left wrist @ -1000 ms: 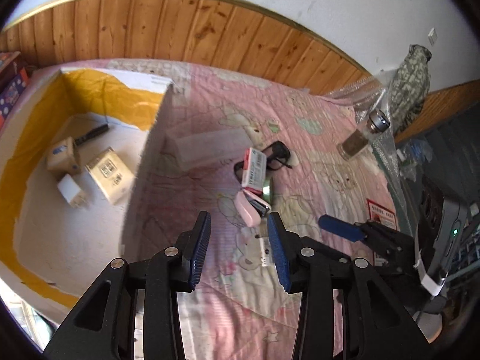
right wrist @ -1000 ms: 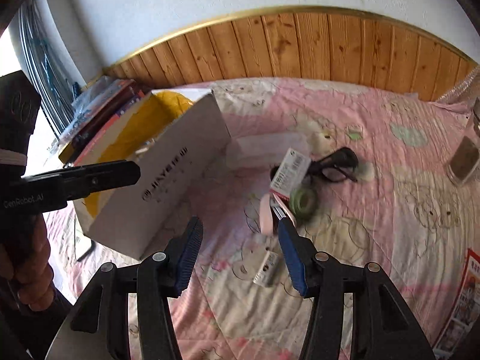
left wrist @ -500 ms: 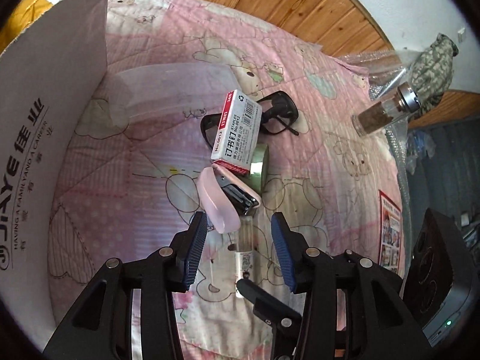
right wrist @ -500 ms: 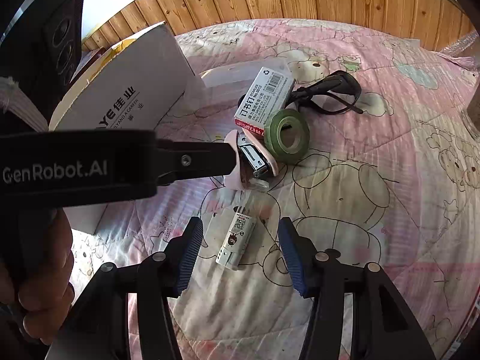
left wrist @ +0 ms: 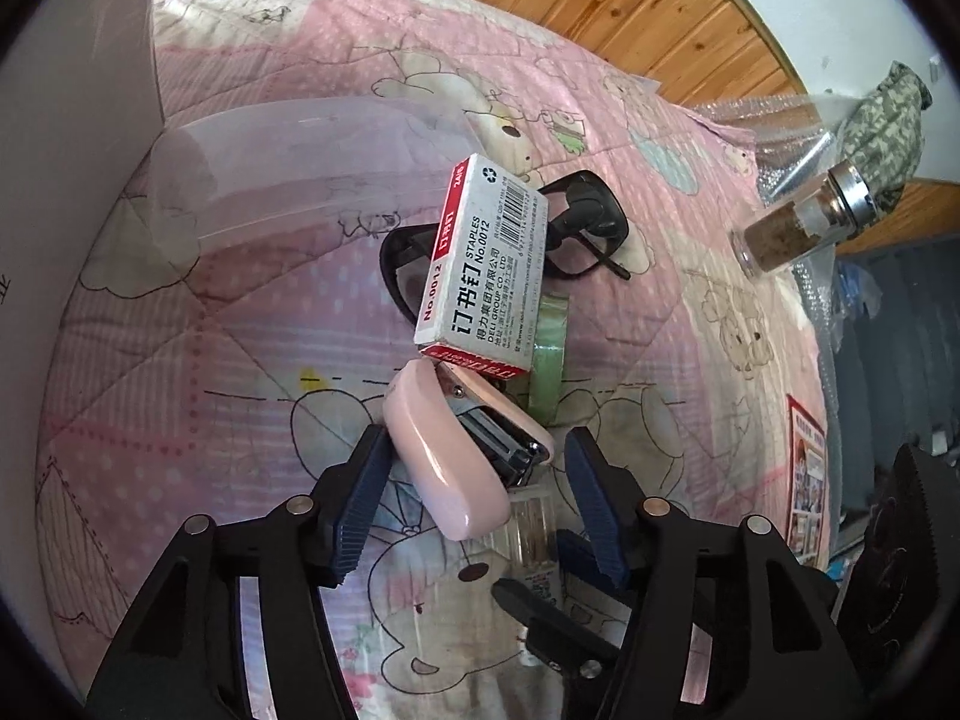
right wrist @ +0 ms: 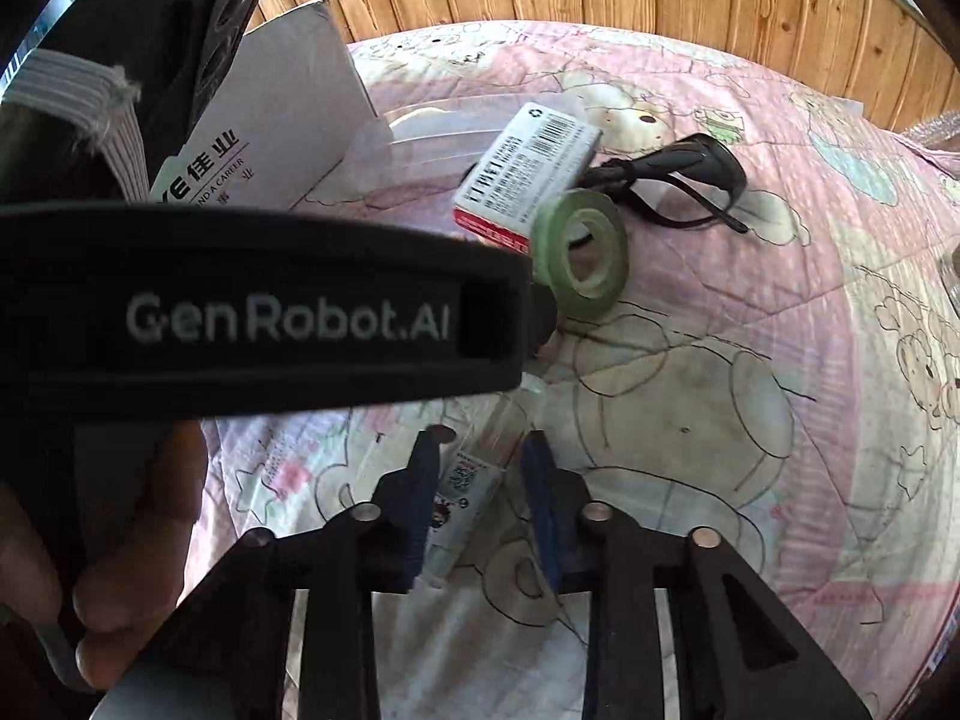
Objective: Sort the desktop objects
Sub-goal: 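Grasp the pink stapler with the left tool while the right tool grasps the clear tube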
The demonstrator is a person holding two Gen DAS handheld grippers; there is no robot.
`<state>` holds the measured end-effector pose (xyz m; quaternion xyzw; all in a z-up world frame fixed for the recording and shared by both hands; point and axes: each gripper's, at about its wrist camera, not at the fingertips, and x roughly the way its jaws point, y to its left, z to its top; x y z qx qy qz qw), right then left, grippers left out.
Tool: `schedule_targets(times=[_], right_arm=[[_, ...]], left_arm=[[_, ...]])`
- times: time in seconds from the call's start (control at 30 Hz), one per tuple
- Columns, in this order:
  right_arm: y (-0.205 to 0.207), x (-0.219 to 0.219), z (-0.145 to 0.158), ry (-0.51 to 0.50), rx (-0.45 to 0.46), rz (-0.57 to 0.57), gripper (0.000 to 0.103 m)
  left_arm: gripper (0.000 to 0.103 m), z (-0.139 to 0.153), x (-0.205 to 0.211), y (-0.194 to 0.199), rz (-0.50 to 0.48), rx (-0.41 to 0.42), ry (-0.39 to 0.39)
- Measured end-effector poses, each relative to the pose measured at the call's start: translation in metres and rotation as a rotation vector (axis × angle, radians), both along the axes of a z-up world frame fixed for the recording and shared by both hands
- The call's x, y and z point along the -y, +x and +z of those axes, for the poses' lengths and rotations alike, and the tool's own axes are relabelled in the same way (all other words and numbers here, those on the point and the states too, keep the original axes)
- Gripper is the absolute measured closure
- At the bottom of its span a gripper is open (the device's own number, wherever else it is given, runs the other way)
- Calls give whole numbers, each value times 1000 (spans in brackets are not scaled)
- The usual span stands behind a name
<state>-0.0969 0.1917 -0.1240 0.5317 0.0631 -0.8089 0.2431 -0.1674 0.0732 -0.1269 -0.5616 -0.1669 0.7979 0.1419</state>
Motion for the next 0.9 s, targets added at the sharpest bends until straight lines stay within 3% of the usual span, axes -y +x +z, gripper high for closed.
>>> schedule_targets(times=[0.1, 0.17, 0.23, 0.5, 0.9], right_arm=[[-1, -13, 0, -14, 27, -22, 82], [-1, -19, 1, -20, 34, -34, 82], [-1, -22, 0, -31, 41, -37, 82], [2, -25, 5, -79, 73, -34, 83], [3, -36, 46, -196, 54, -41, 83]], left_arm=[[34, 0, -9, -2, -21, -26, -35], [37, 1, -12, -2, -33, -50, -65], [47, 2, -12, -3, -18, -63, -96], [52, 12, 2, 4, 22, -44, -107], [52, 63, 25, 24, 74, -104, -99]])
